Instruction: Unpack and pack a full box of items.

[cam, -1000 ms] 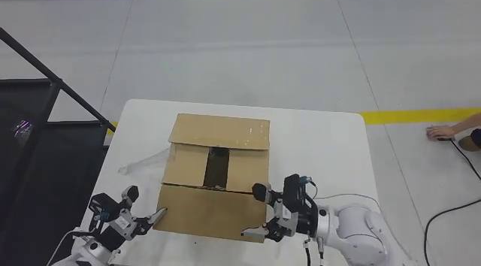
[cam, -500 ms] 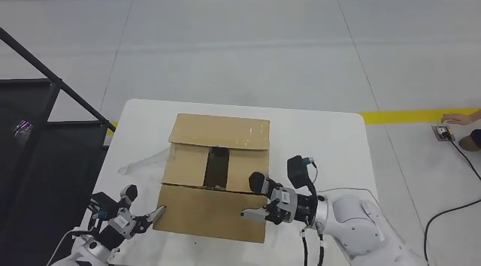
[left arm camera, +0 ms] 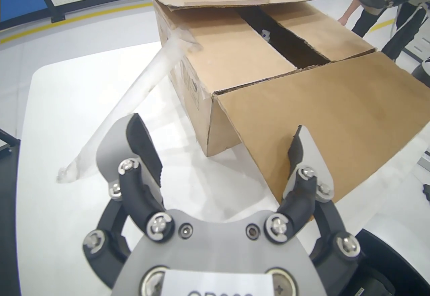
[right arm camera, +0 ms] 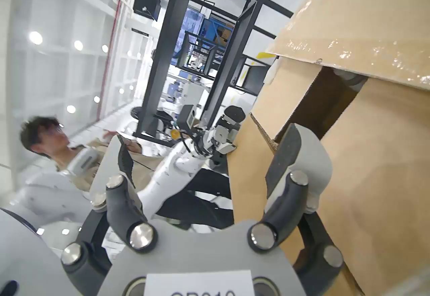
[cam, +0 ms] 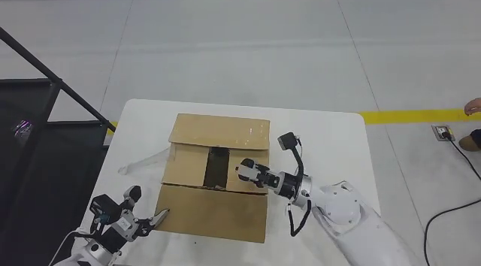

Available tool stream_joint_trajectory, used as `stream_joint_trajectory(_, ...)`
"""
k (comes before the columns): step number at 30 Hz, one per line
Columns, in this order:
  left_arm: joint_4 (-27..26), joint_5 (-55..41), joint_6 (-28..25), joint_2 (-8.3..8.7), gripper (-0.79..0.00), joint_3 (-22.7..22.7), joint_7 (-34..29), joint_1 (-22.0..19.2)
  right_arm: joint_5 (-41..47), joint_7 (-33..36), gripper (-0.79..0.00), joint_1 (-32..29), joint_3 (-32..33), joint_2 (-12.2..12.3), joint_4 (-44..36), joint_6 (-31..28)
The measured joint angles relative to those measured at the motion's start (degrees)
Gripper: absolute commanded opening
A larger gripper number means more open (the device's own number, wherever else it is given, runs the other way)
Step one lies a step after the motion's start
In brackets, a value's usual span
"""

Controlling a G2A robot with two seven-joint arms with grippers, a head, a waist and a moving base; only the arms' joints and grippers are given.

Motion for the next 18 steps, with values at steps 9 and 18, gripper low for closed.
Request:
stream_joint_trajectory(9, 0.5, 0.1, -0.7, 0.10, 0.000, 0.1, 0.5, 0.0, 3.8, 0.6, 0.000, 1.7, -0.6, -0.4, 2.6, 0.7)
stream_joint_trajectory(18, 0.3, -0.3, 0.4, 0.06, 0.000, 0.4, 0.2, 0.0, 5.0, 3.0, 0.000, 1.1, -1.2, -0.6, 1.7, 3.5)
